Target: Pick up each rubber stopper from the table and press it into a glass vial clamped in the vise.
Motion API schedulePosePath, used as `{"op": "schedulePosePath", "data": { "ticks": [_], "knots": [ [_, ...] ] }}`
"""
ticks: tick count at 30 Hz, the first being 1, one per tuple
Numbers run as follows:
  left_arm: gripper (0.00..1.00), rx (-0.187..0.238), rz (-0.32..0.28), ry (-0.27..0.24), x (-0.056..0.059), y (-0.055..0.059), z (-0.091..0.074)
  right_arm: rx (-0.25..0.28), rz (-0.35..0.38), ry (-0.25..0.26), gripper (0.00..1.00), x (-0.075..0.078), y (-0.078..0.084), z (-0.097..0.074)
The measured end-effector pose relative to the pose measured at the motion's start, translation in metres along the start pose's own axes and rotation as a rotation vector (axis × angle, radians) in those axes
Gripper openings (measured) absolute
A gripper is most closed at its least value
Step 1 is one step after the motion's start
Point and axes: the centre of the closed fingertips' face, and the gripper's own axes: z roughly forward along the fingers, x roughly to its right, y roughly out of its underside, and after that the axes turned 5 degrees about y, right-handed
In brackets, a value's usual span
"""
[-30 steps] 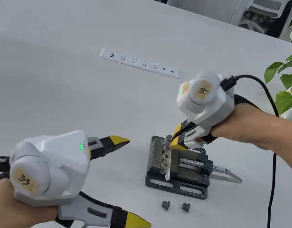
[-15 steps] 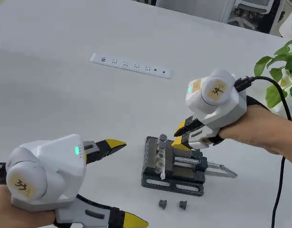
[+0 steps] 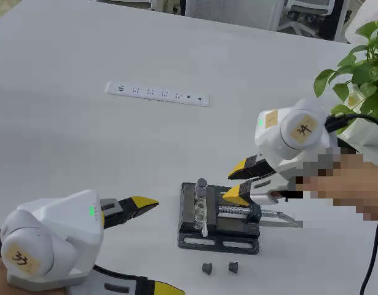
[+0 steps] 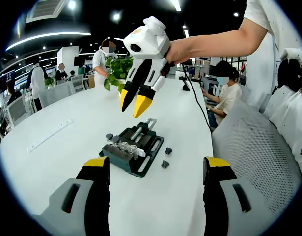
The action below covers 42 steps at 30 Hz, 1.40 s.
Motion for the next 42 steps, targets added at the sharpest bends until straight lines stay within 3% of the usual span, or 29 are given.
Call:
{"op": "schedulePosePath", "data": {
  "ticks": [11, 18, 23, 28, 36, 42],
  "knots": [
    [0.69, -0.035, 0.017, 0.022, 0.002, 0.003, 0.003, 0.095, 0.062, 0.032, 0.33, -0.007, 0.016, -0.022],
    [0.65, -0.062, 0.036, 0.043, 0.003, 0.004, 0.007, 0.184, 0.113, 0.045, 0.42, -0.012, 0.027, -0.038],
    [0.6, -0.089, 0.052, 0.06, 0.004, 0.007, 0.012, 0.24, 0.134, 0.041, 0.49, -0.025, 0.038, -0.053],
    [0.53, -0.123, 0.07, 0.083, 0.005, 0.01, 0.02, 0.297, 0.166, 0.035, 0.54, -0.037, 0.052, -0.068],
    [0.45, -0.184, 0.119, 0.128, 0.007, 0.018, 0.035, 0.344, 0.21, 0.027, 0.64, -0.054, 0.084, -0.079],
    [0.42, -0.259, 0.176, 0.172, 0.008, 0.033, 0.045, 0.362, 0.234, 0.017, 0.74, -0.07, 0.102, -0.078]
  ]
}}
